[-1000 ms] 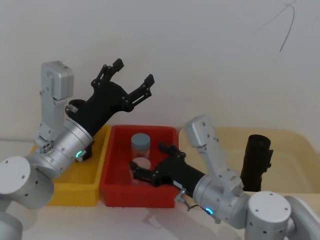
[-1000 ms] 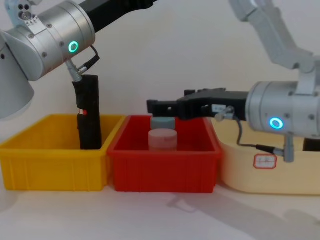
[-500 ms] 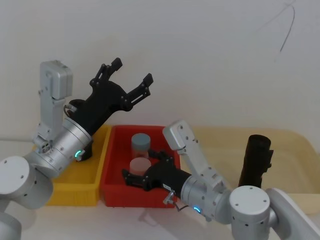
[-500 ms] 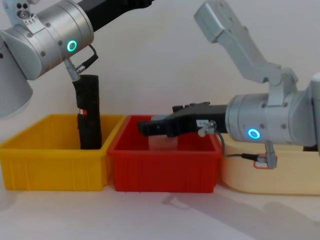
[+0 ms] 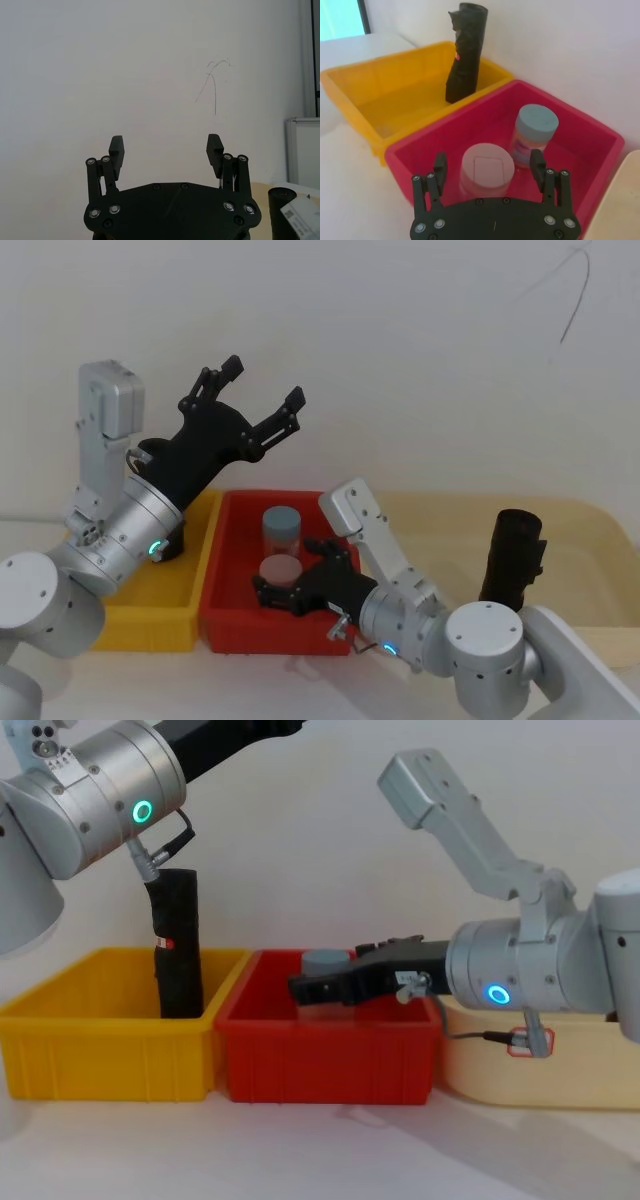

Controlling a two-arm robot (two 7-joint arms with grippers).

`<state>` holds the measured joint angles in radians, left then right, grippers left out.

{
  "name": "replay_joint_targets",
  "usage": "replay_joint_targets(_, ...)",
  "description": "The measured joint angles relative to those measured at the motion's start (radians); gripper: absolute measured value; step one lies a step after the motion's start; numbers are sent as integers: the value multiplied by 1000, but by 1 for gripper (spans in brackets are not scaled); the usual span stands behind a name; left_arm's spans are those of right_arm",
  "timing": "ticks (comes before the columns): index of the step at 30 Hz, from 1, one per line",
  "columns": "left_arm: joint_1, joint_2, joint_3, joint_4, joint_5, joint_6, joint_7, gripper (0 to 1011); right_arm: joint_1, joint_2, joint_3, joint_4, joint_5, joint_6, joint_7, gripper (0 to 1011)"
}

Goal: Pick up the garbage bag with the one hand and transfer it to the other hand.

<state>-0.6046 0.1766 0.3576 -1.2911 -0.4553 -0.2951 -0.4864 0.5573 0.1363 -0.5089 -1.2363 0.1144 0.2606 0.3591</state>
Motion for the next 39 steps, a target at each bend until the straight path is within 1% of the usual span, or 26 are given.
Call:
replay_joint_targets(8,0,0,0,0,0,0,0,1000,20,-7,-6,36,-16,6,-1,1001)
replay_joint_targets(19,0,0,0,0,0,0,0,1000,50,-19,-18,72,-35,40,14,997)
replay_joint_targets(21,0,0,0,0,0,0,0,1001,54,-20,-19,76,-37,46,17,977)
replay_joint_targets(22,0,0,0,0,0,0,0,1000,57,-22,-20,79,-39,49,19,929)
replay_joint_targets(23,0,0,0,0,0,0,0,1000,58,-22,-20,80,-40,52,20,908)
replay_joint_targets(24,0,0,0,0,0,0,0,1000,61,-24,-21,84,-42,56,21,908)
replay_joint_targets(25,0,0,0,0,0,0,0,1001,62,-25,-21,86,-44,58,21,870)
replay_joint_targets(26,0,0,0,0,0,0,0,1000,63,-25,-21,87,-44,59,22,853)
replay_joint_targets(27,0,0,0,0,0,0,0,1001,65,-27,-21,90,-46,63,22,799)
replay_joint_targets(28,0,0,0,0,0,0,0,1001,66,-28,-20,91,-47,65,23,790)
replay_joint_targets(31,0,0,0,0,0,0,0,1000,69,-30,-18,94,-49,71,23,696)
replay_joint_targets(39,0,0,0,0,0,0,0,1000,73,-32,-2,87,-51,81,23,690)
